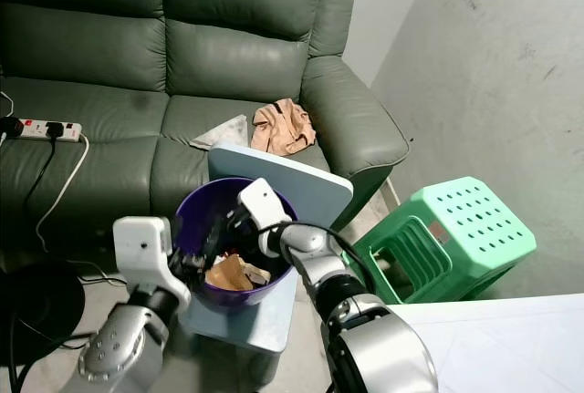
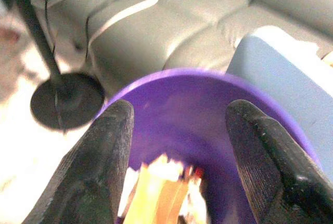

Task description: Picking trash to rubbish bin

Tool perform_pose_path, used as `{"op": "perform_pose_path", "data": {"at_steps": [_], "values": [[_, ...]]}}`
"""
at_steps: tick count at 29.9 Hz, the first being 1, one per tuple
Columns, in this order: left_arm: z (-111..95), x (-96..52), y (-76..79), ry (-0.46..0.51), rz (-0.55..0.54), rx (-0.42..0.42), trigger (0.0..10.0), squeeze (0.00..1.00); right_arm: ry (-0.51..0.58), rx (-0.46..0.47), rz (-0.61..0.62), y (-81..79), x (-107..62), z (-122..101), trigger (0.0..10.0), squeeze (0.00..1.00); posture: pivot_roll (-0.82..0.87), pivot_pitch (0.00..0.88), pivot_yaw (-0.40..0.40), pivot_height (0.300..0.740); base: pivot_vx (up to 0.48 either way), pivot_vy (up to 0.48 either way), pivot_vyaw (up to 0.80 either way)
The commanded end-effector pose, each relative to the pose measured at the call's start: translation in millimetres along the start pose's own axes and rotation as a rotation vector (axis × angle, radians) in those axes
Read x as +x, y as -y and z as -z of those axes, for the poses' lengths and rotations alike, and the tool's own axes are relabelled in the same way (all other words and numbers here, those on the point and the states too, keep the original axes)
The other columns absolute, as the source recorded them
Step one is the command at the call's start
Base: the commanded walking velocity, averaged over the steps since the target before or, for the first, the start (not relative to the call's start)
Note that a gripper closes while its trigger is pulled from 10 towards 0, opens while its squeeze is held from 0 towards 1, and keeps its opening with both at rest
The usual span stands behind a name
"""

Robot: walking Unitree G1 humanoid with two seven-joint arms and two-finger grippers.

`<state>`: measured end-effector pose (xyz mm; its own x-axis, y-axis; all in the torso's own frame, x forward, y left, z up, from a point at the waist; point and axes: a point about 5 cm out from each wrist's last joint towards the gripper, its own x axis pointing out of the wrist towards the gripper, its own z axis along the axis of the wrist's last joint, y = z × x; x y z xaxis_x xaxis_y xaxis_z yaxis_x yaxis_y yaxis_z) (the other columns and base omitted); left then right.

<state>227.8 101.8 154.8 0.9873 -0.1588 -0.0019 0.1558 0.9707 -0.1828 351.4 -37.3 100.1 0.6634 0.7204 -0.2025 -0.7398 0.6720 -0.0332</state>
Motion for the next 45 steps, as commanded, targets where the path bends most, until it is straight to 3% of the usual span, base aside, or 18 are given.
{"op": "perform_pose_path", "data": {"at_steps": [1,2,5,11,18,26,31,35,37,45], "values": [[-1,13.3,-7.7,0.021,-0.010,0.016,10.0,0.00,0.120,0.067,0.072,23.2,-11.8,-13,10.0,0.00,0.17,0.059,-0.219,0.740,0.000,0.000,0.00],[-1,13.3,-7.7,0.021,-0.010,0.016,10.0,0.00,0.120,0.067,0.072,23.2,-11.8,-13,10.0,0.00,0.17,0.059,-0.219,0.740,0.000,0.000,0.00],[-10,32.5,-25.0,0.071,-0.037,0.096,10.0,0.00,0.319,0.116,0.198,45.8,-30.6,-27,10.0,0.00,0.15,0.034,-0.198,0.740,0.000,0.000,0.00],[-18,48.9,-34.2,0.090,-0.026,0.112,10.0,0.00,0.378,0.079,0.313,61.8,-50.6,-25,10.0,0.00,0.14,0.017,-0.177,0.740,0.000,0.000,0.00],[-22,67.9,-52.1,0.111,-0.047,0.113,10.0,0.00,0.445,0.059,0.553,86.9,-92.4,-16,10.0,0.00,0.10,0.000,-0.138,0.740,0.000,0.000,0.00],[-25,83.9,-59.6,0.135,-0.010,0.143,10.0,0.00,0.516,0.046,0.750,86.1,-127.7,-15,10.0,0.00,0.05,0.000,-0.089,0.740,0.000,0.000,0.00],[-26,95.8,-62.5,0.131,-0.006,0.119,10.0,0.00,0.448,0.033,0.841,78.5,-142.2,-5,10.0,0.00,0.01,0.000,-0.056,0.740,0.000,0.000,0.00],[-25,103.1,-61.8,0.131,0.002,0.120,10.0,0.00,0.406,0.042,0.874,69.6,-150.0,2,10.0,0.00,-0.02,0.000,-0.036,0.740,0.000,0.000,0.00],[-26,107.8,-59.6,0.136,0.004,0.114,10.0,0.00,0.336,0.056,0.929,70.1,-155.4,7,10.0,0.00,-0.03,0.000,-0.032,0.740,0.000,0.000,-0.23],[-19,114.2,-58.5,0.111,-0.011,0.083,10.0,0.00,0.328,0.055,0.946,68.2,-155.3,1,10.0,0.00,-0.06,0.000,-0.033,0.740,0.000,0.000,-0.70]]}}
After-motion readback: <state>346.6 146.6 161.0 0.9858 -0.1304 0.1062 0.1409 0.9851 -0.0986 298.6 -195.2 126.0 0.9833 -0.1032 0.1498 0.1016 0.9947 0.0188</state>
